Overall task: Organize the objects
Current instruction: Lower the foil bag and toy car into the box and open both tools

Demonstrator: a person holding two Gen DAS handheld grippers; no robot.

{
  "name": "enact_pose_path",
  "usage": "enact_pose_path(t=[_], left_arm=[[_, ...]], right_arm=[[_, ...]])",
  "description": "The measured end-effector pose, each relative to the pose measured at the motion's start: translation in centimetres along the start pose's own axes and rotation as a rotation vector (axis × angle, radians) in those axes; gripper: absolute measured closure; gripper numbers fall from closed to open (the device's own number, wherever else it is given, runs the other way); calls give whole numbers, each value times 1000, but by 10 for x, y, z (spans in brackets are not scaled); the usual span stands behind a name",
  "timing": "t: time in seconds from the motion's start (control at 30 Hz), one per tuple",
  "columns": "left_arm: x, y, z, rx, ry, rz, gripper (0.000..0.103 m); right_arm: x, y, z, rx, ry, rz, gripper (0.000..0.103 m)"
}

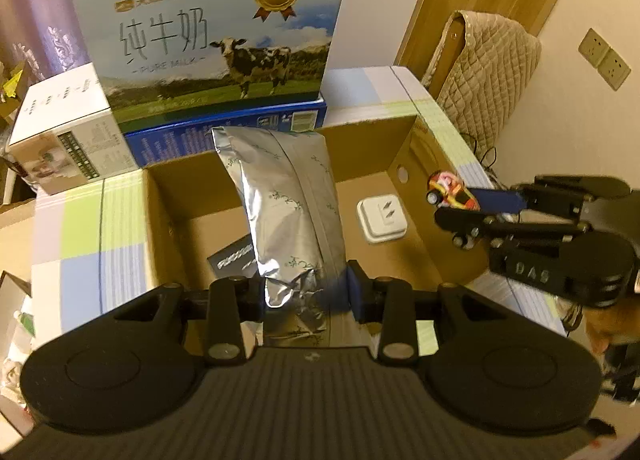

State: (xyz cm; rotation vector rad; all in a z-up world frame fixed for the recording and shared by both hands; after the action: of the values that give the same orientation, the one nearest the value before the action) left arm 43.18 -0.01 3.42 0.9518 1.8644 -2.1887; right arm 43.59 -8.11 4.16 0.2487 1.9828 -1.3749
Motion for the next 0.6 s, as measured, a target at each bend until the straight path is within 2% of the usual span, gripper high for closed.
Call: enact_pose_path(t=[0.07, 0.17, 0.6], left_arm=[[-6, 6, 3, 10, -14, 33, 70], [-11, 11, -1, 9, -78, 76, 57], [15, 13, -14, 4, -91, 56, 57]], right_arm=[[-1, 4, 4, 4, 12, -3, 76], [0, 10, 8, 8, 25, -11, 76], [13, 20, 15, 4, 47, -38, 76]])
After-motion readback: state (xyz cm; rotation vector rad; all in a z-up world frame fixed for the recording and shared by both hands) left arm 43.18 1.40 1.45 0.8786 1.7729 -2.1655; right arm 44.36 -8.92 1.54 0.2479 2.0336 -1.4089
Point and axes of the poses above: each gripper's, at about its wrist camera, not at the fingertips, and y roughly the way its jaws point, z to its right, x to its underside, the point moved 8 cm from there along y, roughly the way its jaws point, and after that the axes turned 9 degrees about y, right-handed, at the moved point
